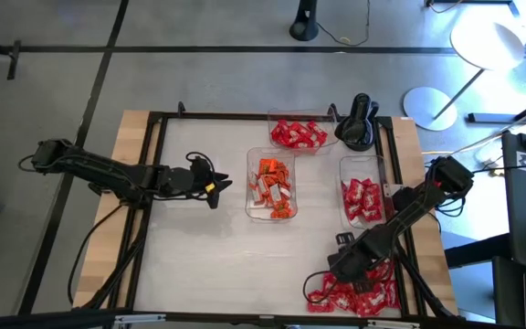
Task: Sort candy
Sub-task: Put the red candy pack into the bottom right transparent bin
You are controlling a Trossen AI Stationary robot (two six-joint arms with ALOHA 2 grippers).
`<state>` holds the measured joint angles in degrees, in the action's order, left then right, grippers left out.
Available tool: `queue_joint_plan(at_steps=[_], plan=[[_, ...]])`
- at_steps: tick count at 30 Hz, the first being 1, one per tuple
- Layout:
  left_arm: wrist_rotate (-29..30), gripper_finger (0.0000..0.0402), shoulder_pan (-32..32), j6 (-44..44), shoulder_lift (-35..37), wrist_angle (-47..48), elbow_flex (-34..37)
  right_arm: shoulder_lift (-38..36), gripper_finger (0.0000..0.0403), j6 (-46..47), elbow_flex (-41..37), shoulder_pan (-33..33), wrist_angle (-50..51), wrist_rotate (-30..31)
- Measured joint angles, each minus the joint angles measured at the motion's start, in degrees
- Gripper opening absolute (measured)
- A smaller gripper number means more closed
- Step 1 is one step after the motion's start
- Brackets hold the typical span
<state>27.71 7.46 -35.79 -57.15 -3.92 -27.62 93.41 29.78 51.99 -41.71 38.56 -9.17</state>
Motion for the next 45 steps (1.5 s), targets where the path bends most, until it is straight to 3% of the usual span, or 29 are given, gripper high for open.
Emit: queue_joint_plan(at_steps=[6, 10, 26, 30, 33, 45], plan=[[0.0, 0.0127, 0.0, 0.5, 0.0, 0.0, 0.0, 0.2, 0.0073, -0.4, -0.2, 0.1, 2.6, 6.6], [0.0, 0.0127, 0.0, 1.2, 0.0, 0.0, 0.0, 0.2, 0.0009, -0.9, -0.2, 0.1, 2.6, 7.0], [0.0, 0.0127, 0.0, 1.1, 0.0, 0.0, 0.0, -9.1, 0.0009, 1.6, 4.2, 4.6, 9.2, 9.1], [0.0, 0.0127, 0.0, 0.3, 0.0, 0.0, 0.0, -8.1, 0.0021, 4.4, 3.7, 6.0, 9.2, 1.7], [0.0, 0.0127, 0.0, 0.5, 0.0, 0.0, 0.0, -6.4, 0.0048, 4.7, 2.9, 5.7, 9.4, 0.6], [0.0, 0.0127, 0.0, 1.3, 0.0, 0.1, 0.0, -3.9, 0.0259, 1.9, 2.8, 5.7, 8.1, 3.7]])
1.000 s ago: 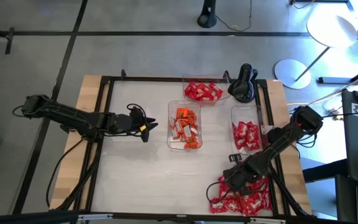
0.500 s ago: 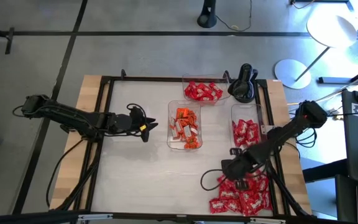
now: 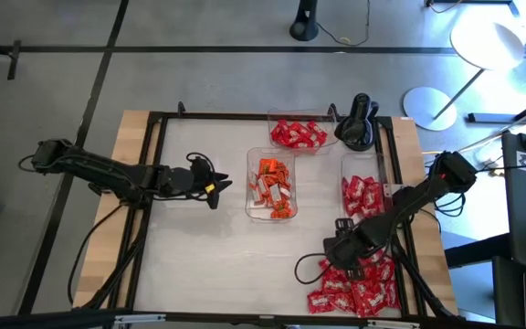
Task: Sort candy
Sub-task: Put the red candy pack into the bottom right transparent bin
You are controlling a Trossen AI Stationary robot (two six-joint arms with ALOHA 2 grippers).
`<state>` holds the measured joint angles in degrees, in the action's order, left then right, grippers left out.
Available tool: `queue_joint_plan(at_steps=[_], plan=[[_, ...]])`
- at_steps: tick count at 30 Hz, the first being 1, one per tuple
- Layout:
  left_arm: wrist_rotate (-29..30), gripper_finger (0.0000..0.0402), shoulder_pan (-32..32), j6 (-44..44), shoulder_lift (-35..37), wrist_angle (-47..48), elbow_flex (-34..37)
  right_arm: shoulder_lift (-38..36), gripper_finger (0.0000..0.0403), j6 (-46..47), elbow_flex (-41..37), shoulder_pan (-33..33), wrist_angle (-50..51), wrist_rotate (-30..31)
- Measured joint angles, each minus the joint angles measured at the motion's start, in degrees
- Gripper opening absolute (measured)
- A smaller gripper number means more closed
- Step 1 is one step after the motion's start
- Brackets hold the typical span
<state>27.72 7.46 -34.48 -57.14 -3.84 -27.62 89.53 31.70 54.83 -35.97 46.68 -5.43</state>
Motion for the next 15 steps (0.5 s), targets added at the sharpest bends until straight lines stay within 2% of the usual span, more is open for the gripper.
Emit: queue_joint_plan(at_steps=[6, 15], plan=[[0.0, 0.0127, 0.0, 0.3, 0.0, 0.3, 0.0, 0.6, 0.0290, -3.7, 0.0, -0.9, -3.1, -0.6], [0.0, 0.0127, 0.0, 0.4, 0.0, 0.2, 0.0, 0.7, 0.0276, -6.2, 1.8, -1.9, 0.0, 1.3]])
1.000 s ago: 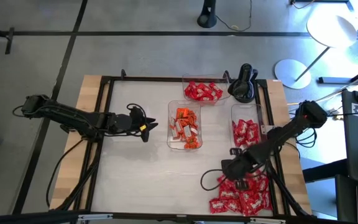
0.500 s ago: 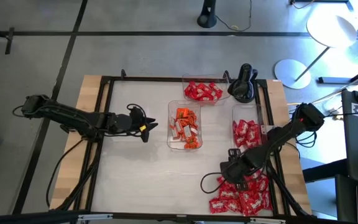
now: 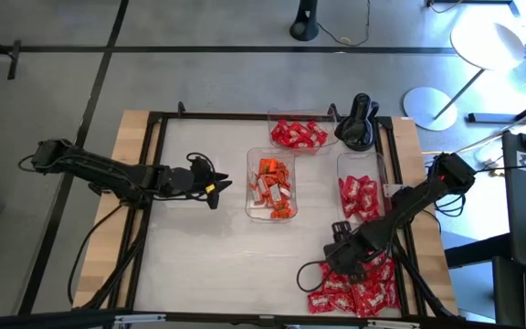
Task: Sort candy
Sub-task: Put the red candy pack into the bottom right transparent bin
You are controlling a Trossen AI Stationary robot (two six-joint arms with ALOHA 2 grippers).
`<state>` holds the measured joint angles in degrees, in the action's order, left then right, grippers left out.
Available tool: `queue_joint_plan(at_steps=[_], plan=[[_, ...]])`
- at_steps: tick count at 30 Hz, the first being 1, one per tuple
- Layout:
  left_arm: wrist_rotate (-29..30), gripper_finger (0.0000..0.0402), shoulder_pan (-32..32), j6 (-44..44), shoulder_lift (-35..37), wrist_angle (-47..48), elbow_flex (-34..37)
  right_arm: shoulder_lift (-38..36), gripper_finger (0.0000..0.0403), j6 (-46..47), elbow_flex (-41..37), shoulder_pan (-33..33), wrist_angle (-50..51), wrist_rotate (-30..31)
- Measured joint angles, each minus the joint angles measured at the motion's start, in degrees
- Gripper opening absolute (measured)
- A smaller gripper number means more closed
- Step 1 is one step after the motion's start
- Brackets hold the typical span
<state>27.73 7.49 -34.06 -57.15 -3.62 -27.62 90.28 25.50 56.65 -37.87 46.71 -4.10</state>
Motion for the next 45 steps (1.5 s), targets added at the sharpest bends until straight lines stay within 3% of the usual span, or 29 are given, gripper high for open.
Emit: queue_joint_plan(at_steps=[6, 14, 31, 34, 41, 45], plan=[[0.0, 0.0127, 0.0, -0.2, 0.0, 0.0, 0.0, 0.0, 0.0266, 1.2, 3.4, -0.3, 8.7, -0.7], [0.0, 0.0127, 0.0, -0.2, 0.0, -0.1, 0.0, 0.9, 0.0256, 0.0, 2.6, -6.0, -2.7, 3.5], [0.0, 0.0127, 0.0, 0.9, 0.0, 0.0, 0.0, 6.2, 0.0235, 1.2, -3.3, -6.7, -3.2, 2.9], [0.0, 0.0127, 0.0, 0.9, 0.0, -0.1, 0.0, 6.3, 0.0207, 1.3, -3.3, -6.6, -3.3, 3.0], [0.0, 0.0127, 0.0, 1.0, 0.0, -0.1, 0.0, 6.1, 0.0101, 1.3, -3.3, -5.2, -2.9, 2.9], [0.0, 0.0127, 0.0, 0.5, 0.0, -0.1, 0.0, 6.3, 0.0077, 0.8, -1.9, -4.8, -0.9, 2.9]])
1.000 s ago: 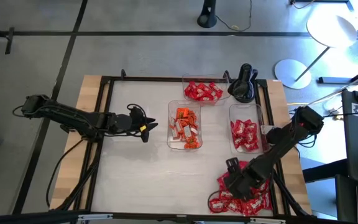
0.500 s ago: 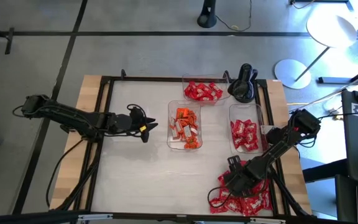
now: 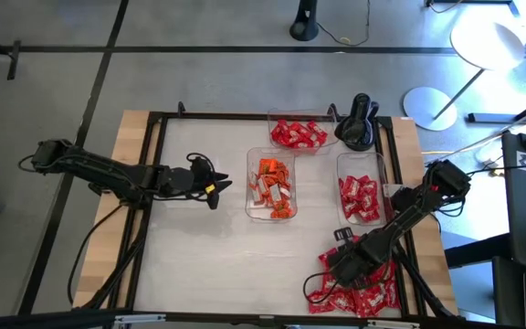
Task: Sort candy
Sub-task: Put the red candy pack into the bottom right transparent bin
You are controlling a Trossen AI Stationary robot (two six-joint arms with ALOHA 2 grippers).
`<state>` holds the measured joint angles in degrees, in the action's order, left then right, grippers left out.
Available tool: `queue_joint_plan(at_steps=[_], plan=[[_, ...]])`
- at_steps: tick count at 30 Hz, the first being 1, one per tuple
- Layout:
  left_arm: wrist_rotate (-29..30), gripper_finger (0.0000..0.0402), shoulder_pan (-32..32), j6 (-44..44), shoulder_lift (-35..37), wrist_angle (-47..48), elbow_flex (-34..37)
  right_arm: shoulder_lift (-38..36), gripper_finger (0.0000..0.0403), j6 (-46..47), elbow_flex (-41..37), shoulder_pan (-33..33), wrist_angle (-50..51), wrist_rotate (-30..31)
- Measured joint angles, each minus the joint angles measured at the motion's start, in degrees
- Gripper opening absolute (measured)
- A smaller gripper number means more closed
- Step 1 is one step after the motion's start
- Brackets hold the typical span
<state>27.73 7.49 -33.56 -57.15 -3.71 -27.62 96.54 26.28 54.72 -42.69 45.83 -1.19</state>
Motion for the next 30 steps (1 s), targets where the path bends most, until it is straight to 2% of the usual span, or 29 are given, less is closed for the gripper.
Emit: queue_joint_plan(at_steps=[5, 13, 17, 21, 28, 30], plan=[[0.0, 0.0127, 0.0, -0.3, 0.0, 0.0, 0.0, -0.3, 0.0070, -1.3, 4.7, 0.0, 6.5, 2.7], [0.0, 0.0127, 0.0, -1.1, 0.0, 0.0, 0.0, -5.8, 0.0070, -1.3, 13.5, 0.0, 16.3, 6.8], [0.0, 0.0127, 0.0, -1.1, 0.0, 0.0, 0.0, -9.7, 0.0070, 1.2, 16.3, 0.1, 22.5, 13.7], [0.0, 0.0127, 0.0, -1.2, 0.0, 0.0, 0.0, -15.1, 0.0071, 6.4, 16.6, 2.6, 26.8, 19.8], [0.0, 0.0127, 0.0, -2.0, 0.0, 0.0, 0.0, -25.4, 0.0071, 15.6, 16.5, 10.0, 36.4, 27.0], [0.0, 0.0127, 0.0, -2.0, 0.0, 0.0, 0.0, -28.7, 0.0071, 17.8, 15.0, 12.3, 38.0, 27.3]])
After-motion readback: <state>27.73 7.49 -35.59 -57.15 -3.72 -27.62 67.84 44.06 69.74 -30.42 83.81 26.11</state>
